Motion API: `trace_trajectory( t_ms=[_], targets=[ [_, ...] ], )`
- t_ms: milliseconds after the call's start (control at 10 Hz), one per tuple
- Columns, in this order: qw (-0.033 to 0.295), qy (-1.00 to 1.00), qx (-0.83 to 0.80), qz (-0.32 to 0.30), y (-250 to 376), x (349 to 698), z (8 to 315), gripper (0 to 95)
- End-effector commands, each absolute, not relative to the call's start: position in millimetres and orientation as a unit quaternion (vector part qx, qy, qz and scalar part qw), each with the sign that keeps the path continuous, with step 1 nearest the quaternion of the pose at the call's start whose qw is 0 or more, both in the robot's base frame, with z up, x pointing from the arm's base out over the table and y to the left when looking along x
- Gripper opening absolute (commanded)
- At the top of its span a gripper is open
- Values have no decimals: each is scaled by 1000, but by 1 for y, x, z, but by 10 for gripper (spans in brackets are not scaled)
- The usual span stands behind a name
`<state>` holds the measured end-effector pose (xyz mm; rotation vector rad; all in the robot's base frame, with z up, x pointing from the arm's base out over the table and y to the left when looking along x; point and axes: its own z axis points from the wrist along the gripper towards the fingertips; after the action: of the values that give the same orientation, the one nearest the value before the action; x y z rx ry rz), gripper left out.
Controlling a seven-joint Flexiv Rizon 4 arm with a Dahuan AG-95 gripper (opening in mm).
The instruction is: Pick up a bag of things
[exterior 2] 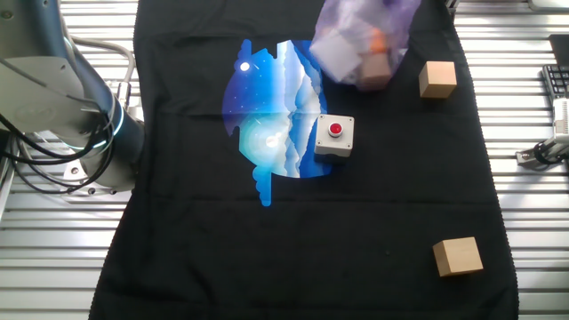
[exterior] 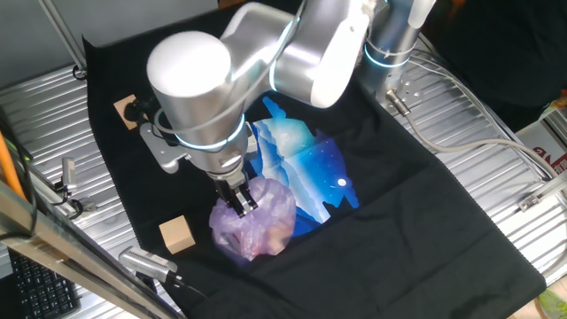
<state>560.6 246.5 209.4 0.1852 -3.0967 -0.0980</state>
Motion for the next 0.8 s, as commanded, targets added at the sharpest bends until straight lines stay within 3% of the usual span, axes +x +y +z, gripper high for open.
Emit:
trace_trajectory(
  t_ms=[100, 800],
  targets=[
    [19, -998, 58, -30, 246, 562, 217, 0],
    [17, -998, 52, -29, 251, 561, 233, 0]
  ],
)
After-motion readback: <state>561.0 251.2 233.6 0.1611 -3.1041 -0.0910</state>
